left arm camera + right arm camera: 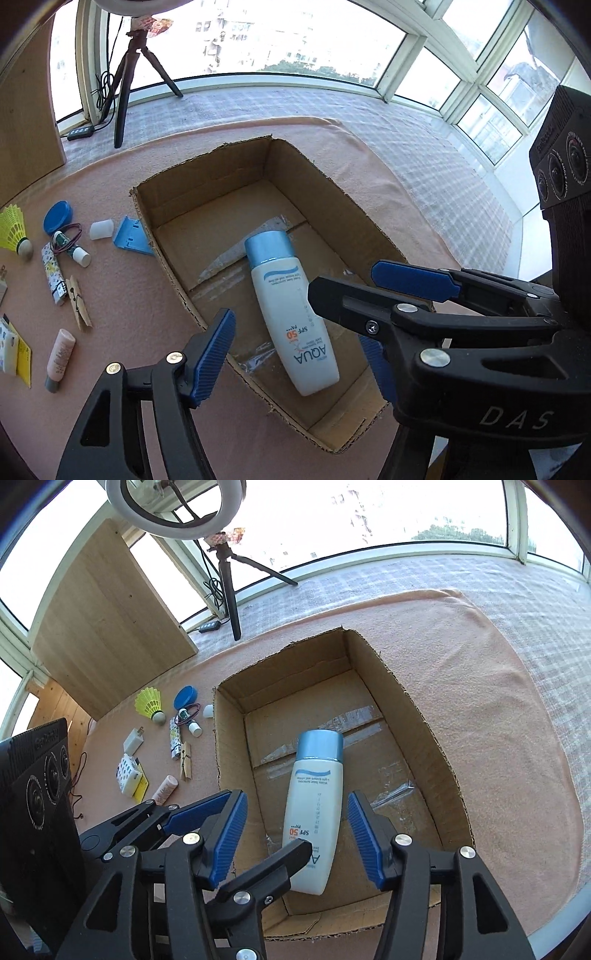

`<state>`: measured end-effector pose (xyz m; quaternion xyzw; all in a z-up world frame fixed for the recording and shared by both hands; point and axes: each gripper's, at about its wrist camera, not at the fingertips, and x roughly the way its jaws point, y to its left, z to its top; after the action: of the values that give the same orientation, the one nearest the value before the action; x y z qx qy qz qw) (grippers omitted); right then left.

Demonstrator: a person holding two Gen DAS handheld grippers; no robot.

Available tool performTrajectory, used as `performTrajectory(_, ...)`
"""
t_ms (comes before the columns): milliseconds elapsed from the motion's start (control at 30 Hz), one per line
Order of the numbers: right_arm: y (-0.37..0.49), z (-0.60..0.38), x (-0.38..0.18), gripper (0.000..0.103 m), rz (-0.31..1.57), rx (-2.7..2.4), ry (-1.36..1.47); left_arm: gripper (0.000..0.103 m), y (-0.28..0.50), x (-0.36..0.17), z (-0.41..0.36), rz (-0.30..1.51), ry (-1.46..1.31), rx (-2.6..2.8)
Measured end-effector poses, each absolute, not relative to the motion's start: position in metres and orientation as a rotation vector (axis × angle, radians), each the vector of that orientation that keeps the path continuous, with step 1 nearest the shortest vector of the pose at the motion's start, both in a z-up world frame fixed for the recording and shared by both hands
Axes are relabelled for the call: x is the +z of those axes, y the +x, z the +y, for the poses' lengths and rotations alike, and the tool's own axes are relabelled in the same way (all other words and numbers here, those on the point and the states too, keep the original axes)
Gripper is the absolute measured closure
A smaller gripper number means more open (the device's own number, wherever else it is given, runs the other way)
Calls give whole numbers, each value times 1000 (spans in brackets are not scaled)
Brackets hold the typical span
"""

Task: Organize objects
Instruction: 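Carry the bottle with the right tool and lower it into the cardboard box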

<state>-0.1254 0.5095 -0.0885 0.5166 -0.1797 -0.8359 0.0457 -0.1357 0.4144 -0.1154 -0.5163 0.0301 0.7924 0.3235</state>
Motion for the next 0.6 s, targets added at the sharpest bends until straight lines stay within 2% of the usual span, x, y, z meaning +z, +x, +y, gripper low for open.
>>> performTrajectory(300,-108,520,-112,49,-599,-2530,1663,31,-129,-123,371,59,-1368,2146)
performTrajectory(600,-94,504,-126,49,-396,-2590,1769,31,-141,-132,349,11,-1434,2189)
